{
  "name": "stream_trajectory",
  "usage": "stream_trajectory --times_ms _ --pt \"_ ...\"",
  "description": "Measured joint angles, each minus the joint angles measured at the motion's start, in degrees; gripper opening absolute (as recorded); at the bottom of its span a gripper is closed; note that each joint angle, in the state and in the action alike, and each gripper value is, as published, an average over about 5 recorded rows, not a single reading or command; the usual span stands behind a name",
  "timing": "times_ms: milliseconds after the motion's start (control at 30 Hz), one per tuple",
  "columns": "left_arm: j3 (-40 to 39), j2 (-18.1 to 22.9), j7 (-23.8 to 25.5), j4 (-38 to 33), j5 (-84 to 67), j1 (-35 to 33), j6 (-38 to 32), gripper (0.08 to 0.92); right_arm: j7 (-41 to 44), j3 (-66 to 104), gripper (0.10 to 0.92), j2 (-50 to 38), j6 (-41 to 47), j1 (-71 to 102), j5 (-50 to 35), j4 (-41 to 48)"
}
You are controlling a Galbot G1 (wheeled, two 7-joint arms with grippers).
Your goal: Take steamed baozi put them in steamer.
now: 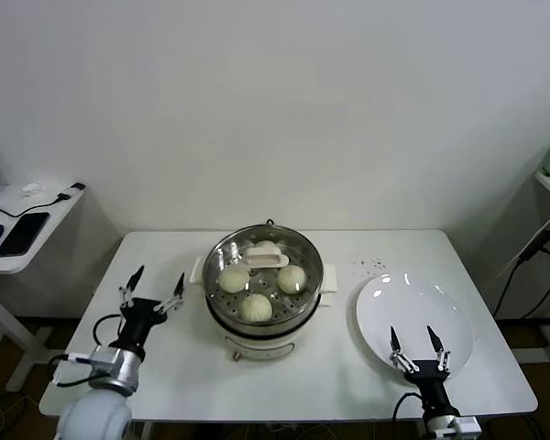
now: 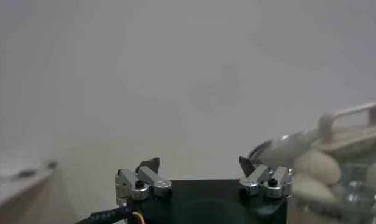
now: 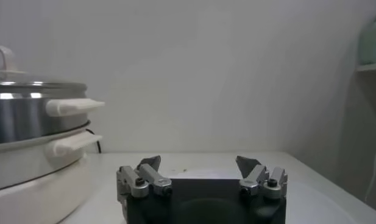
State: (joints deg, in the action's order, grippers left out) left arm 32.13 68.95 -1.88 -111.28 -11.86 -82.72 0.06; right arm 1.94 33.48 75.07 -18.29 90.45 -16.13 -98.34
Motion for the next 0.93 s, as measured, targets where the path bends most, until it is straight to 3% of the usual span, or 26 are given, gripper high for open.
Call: stream_trajectory --times_ms 333,933 --pt "2.42 -0.56 1.12 9.20 -7.09 -3.22 -9.45 0.823 -0.06 0.27 0.823 -0.19 0.58 0.08 0.22 0.96" --pt "3.53 -0.47 1.84 12.84 -9.78 -4.99 -14.91 0.823 0.27 -0.03 0.823 -0.24 0.60 0.17 0.10 1.15"
